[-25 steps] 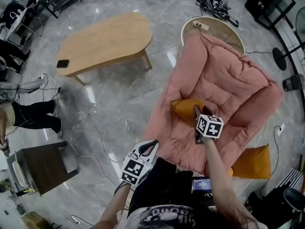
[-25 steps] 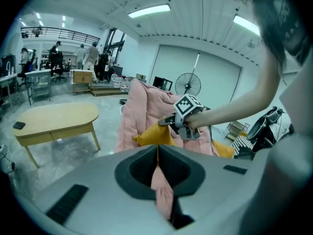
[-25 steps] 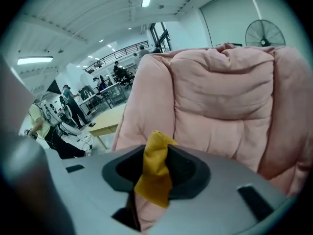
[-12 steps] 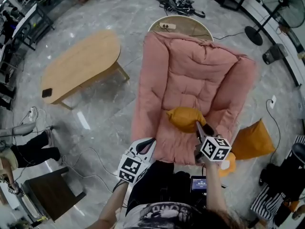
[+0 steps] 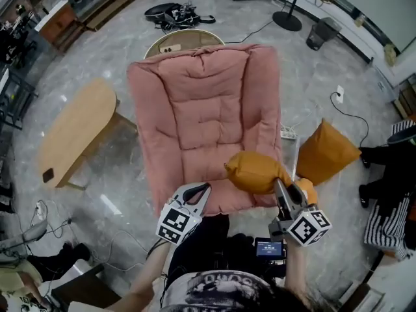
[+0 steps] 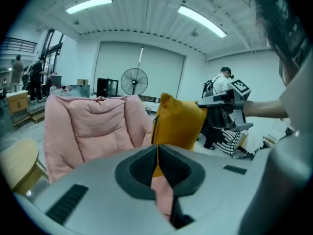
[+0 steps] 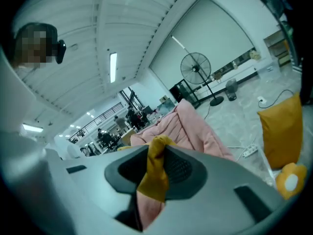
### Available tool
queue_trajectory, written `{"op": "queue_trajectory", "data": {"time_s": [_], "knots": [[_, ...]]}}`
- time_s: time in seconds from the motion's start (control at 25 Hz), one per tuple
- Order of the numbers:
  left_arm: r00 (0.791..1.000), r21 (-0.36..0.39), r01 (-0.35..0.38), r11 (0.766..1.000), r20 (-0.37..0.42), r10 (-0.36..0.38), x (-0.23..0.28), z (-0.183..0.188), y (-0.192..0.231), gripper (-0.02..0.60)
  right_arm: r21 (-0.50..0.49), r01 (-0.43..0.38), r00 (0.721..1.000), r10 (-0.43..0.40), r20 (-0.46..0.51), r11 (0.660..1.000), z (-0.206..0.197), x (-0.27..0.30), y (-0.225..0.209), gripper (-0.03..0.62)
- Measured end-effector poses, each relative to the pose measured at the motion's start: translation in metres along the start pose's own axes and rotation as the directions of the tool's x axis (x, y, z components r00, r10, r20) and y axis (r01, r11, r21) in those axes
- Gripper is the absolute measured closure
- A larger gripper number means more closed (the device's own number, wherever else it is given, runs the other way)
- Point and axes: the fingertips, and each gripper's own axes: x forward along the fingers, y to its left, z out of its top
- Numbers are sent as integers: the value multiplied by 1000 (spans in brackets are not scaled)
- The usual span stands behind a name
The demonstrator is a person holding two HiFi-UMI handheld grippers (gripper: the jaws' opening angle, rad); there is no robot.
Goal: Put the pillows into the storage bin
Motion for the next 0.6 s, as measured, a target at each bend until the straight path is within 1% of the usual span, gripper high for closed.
{"op": "queue_trajectory", "data": {"time_s": [0.12, 0.24, 0.28, 0.36, 0.44, 0.6], "knots": [[1000, 44, 25, 999, 1, -25, 11, 9, -32, 565, 40, 6, 994, -10, 108, 999, 24, -58, -12, 507], [998, 97, 61, 993, 9, -62, 19, 18, -71, 565, 94, 2, 977, -22, 211, 996, 36, -119, -26, 510], [997, 118, 74, 990, 10, -76, 21, 21, -87, 565, 98, 10, 971, -33, 236, 995, 38, -139, -29, 511], [995, 142, 97, 985, 18, -101, 23, 27, -120, 565, 73, 45, 963, -63, 262, 996, 39, -180, -37, 513], [992, 143, 114, 983, 34, -120, 23, 29, -153, 565, 53, 83, 956, -95, 278, 995, 34, -221, -50, 516], [987, 163, 151, 975, 36, -159, 27, 23, -224, 565, 81, 169, 935, -186, 302, 982, 16, -302, -91, 519]]}}
